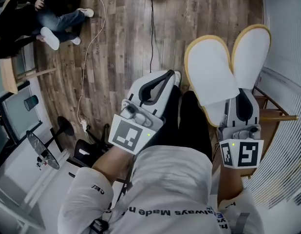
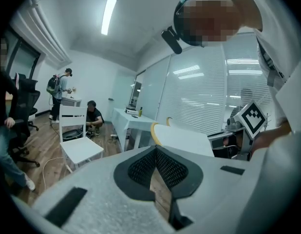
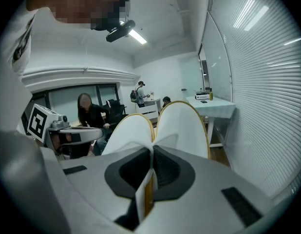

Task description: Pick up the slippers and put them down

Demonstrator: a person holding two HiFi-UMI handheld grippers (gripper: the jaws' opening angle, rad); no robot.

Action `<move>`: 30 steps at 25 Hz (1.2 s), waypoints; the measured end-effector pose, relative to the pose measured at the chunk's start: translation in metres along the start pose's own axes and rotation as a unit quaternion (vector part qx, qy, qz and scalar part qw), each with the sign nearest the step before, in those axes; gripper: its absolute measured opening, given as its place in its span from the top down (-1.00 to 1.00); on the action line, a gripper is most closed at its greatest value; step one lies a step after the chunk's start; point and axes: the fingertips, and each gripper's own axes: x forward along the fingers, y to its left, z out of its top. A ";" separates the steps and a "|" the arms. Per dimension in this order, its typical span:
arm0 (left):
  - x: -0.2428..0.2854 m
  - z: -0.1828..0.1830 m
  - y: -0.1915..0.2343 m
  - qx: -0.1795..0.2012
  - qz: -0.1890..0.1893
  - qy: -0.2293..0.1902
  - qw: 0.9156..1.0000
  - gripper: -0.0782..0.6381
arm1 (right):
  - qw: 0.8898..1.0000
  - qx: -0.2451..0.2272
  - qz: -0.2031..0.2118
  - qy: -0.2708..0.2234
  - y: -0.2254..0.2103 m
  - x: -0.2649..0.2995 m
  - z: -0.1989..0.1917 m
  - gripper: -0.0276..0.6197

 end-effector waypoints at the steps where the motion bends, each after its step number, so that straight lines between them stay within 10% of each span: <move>1: 0.008 -0.014 0.004 0.003 0.000 0.003 1.000 0.75 | 1.000 0.003 0.001 0.003 -0.004 0.009 -0.015 0.85; 30: 0.094 -0.199 0.020 0.027 -0.010 0.046 0.999 0.75 | 0.998 0.015 -0.030 0.051 -0.068 0.080 -0.206 0.86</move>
